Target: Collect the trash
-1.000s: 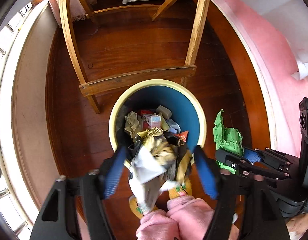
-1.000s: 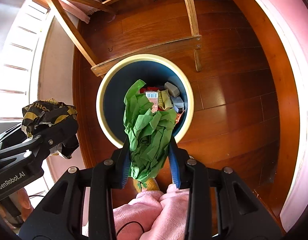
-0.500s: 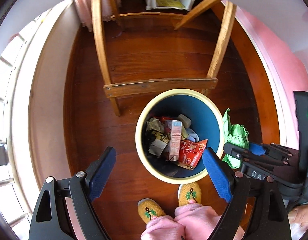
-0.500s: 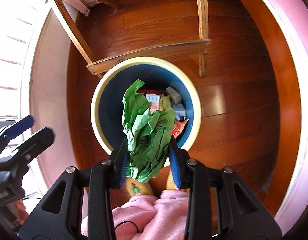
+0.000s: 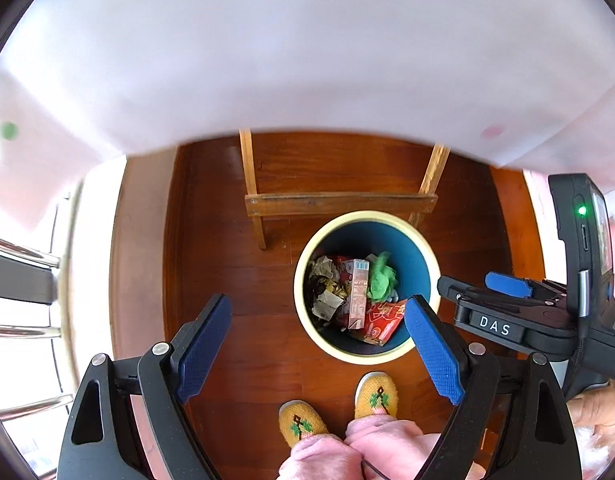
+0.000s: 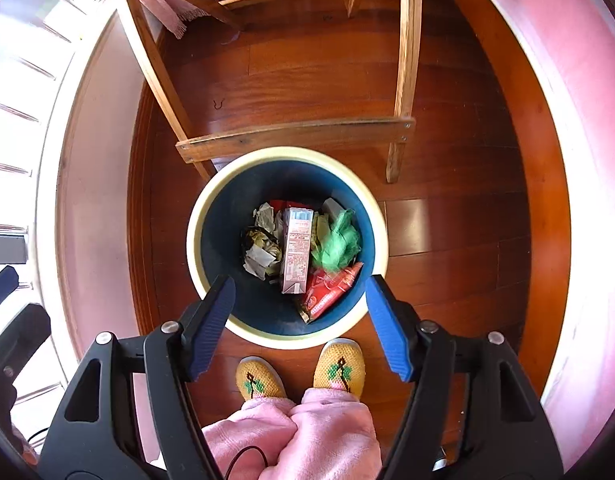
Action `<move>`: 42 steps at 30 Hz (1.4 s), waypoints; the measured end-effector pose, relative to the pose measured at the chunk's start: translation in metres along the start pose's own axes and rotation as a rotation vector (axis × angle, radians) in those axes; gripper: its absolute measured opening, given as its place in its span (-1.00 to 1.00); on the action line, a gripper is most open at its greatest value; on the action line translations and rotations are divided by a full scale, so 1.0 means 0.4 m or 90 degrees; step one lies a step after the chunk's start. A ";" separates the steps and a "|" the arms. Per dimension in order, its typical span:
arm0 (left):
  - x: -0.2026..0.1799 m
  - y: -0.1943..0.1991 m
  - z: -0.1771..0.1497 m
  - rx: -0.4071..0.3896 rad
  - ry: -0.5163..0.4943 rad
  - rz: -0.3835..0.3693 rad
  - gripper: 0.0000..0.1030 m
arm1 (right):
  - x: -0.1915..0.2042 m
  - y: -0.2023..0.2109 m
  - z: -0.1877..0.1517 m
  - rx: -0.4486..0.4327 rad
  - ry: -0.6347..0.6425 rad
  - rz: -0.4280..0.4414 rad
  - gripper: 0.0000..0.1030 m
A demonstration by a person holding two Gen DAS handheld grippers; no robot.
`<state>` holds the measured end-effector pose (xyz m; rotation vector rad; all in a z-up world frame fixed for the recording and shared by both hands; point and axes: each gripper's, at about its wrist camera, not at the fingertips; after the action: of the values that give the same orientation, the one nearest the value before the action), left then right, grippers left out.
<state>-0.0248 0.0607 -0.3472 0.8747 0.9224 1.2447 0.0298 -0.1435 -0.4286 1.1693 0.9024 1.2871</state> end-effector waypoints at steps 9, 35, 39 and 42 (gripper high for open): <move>-0.016 0.256 0.080 -0.049 0.000 0.010 0.73 | 0.008 0.223 0.000 -0.013 0.004 0.018 0.27; -0.080 0.906 0.306 -0.221 -0.020 0.000 0.73 | 0.060 0.973 0.102 -0.202 0.031 0.055 0.27; -0.100 0.950 0.325 -0.230 -0.014 0.017 0.73 | 0.071 1.078 0.124 -0.240 0.025 0.062 0.27; -0.109 0.974 0.338 -0.226 -0.008 0.026 0.73 | 0.087 1.142 0.129 -0.264 0.027 0.062 0.27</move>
<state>-0.0506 0.0574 0.0666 0.6205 0.6475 1.3845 -0.0209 -0.1555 0.0295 0.8692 0.5749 1.4969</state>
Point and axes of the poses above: each gripper's, at about its wrist camera, not at the fingertips, and y roughly against the way its jaws point, x to its left, z to its top, and after that the axes turned 8 degrees about -x, right-handed
